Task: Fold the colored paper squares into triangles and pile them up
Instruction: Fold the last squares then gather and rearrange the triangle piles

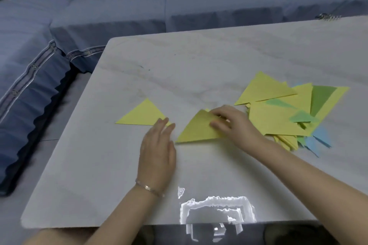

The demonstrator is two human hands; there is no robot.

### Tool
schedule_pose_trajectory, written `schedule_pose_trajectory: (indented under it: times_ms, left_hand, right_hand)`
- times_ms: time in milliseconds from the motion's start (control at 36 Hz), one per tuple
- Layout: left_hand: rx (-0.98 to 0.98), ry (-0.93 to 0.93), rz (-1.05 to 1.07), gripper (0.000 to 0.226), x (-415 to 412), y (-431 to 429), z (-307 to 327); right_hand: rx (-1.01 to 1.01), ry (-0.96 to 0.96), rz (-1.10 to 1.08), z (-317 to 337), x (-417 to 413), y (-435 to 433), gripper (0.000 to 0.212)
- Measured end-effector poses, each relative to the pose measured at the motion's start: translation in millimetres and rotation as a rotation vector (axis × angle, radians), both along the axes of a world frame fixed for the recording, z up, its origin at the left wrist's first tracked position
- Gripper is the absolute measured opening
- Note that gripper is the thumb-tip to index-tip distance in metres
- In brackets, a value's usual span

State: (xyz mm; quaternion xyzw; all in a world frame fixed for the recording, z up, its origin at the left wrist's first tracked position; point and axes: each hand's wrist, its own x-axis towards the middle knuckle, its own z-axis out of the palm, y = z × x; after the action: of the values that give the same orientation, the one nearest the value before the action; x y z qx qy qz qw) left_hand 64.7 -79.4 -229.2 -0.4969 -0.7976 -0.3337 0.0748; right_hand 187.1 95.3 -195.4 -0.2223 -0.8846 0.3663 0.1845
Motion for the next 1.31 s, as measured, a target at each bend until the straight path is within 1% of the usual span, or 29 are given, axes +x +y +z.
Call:
schedule_pose_trajectory:
  times_ms: [56,111,167,222,250,278,306,333,389,444,500,556,667,778,944,1028,1111,1139,1222,1250,1306]
  left_hand:
    - [-0.079,-0.013,-0.060,0.041,8.9,-1.0,-9.2]
    - [-0.163,-0.020,-0.121,0.042,17.0,-0.5,-18.7]
    - [-0.291,0.018,-0.174,0.042,23.7,1.2,-27.1]
    - [-0.432,0.068,-0.181,0.044,28.0,3.4,-32.7]
    - [-0.489,0.099,-0.168,0.046,29.4,4.3,-35.4]
    - [-0.533,0.126,-0.152,0.048,30.4,4.6,-37.9]
    - [-0.557,0.144,-0.139,0.049,31.3,4.1,-40.6]
    - [-0.571,0.155,-0.133,0.049,32.0,3.1,-43.1]
    - [-0.603,0.161,-0.138,0.053,33.4,0.5,-45.5]
    - [-0.642,0.151,-0.134,0.060,34.4,-2.8,-45.8]
    - [-0.652,0.134,-0.126,0.065,35.0,-5.9,-45.8]
    - [-0.648,0.125,-0.116,0.067,35.8,-8.1,-45.8]
    - [-0.667,0.125,-0.073,0.069,37.1,-11.3,-42.1]
    - [-0.662,0.103,-0.021,0.066,34.7,-17.1,-39.4]
    - [-0.674,0.068,0.063,0.064,25.5,-32.1,-32.7]
    - [-0.622,0.105,0.126,0.054,24.2,-35.2,-31.1]
    - [-0.599,0.096,0.203,0.047,22.2,-34.5,-24.7]
    - [-0.584,0.069,0.234,0.044,22.1,-31.2,-19.3]
    - [-0.607,-0.125,0.328,0.033,16.2,-10.8,1.5]
    - [-0.582,-0.175,0.360,0.031,12.7,-2.6,3.6]
    - [-0.552,-0.289,0.387,0.047,7.4,13.0,6.1]
  right_hand:
    - [-0.063,-0.021,0.022,-16.9,-11.1,-9.5,0.028]
    - [-0.072,-0.080,0.019,-32.9,-17.9,-15.0,0.038]
    - [0.008,-0.135,0.014,-46.7,-19.1,-18.5,0.046]
    - [0.120,-0.147,0.003,-54.7,-15.9,-24.4,0.051]
    - [0.199,-0.133,0.016,-58.4,-13.3,-28.8,0.050]
    - [0.293,-0.117,0.036,-61.2,-10.0,-34.4,0.045]
    - [0.362,-0.117,0.074,-64.8,-6.4,-40.2,0.037]
    - [0.406,-0.130,0.118,-69.1,-2.1,-46.2,0.036]
    - [0.433,-0.186,0.185,-79.5,7.4,-56.1,0.043]
    - [0.451,-0.249,0.184,-83.6,16.4,-60.1,0.047]
    - [0.472,-0.294,0.157,-84.0,23.4,-60.2,0.048]
    - [0.474,-0.344,0.133,-81.9,27.0,-59.7,0.059]
    - [0.499,-0.389,0.091,-78.3,29.3,-61.6,0.066]
    - [0.521,-0.416,0.033,-77.0,36.5,-59.7,0.071]
    - [0.513,-0.466,-0.042,-74.4,60.9,-46.8,0.072]
    - [0.503,-0.485,-0.076,-71.7,67.4,-41.8,0.071]
    - [0.497,-0.496,-0.095,-72.1,66.3,-43.7,0.071]
    - [0.493,-0.498,-0.104,-73.1,65.4,-45.1,0.072]
    - [0.485,-0.488,-0.119,-75.5,64.6,-48.1,0.072]
    - [0.484,-0.484,-0.121,-76.5,64.8,-47.9,0.072]
    - [0.476,-0.469,-0.115,-76.9,64.7,-47.0,0.073]
